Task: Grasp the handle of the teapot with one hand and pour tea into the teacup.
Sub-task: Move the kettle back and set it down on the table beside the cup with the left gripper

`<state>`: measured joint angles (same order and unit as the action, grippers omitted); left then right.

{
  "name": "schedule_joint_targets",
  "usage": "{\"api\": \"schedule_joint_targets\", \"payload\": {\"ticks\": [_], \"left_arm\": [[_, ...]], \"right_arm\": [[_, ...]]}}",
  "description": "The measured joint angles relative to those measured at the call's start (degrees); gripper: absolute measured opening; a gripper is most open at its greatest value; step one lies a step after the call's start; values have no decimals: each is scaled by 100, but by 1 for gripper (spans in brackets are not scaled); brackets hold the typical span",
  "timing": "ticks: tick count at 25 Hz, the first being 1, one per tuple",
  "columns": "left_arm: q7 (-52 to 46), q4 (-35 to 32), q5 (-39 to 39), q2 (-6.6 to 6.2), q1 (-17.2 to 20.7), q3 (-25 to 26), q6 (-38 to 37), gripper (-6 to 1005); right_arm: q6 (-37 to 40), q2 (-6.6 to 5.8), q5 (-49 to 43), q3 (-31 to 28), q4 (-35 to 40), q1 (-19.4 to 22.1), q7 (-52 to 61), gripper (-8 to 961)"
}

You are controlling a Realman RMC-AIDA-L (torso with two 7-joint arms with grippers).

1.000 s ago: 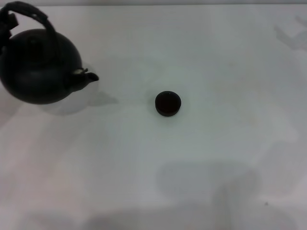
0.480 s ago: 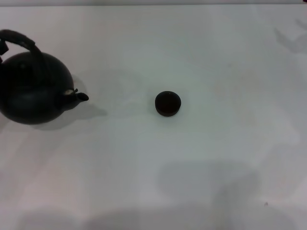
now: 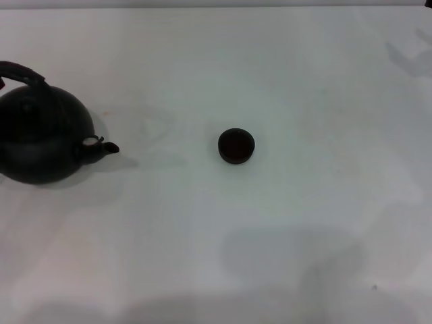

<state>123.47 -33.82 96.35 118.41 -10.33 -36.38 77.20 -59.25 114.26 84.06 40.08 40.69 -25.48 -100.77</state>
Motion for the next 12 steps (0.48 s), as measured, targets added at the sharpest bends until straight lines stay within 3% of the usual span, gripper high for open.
{"api": "schedule_joint_targets", "payload": {"ticks": [12], "left_arm": [[738, 718, 422, 6, -185, 10, -49, 130]], "right_arm": [[2, 3, -6, 18, -64, 0, 38, 845]]}}
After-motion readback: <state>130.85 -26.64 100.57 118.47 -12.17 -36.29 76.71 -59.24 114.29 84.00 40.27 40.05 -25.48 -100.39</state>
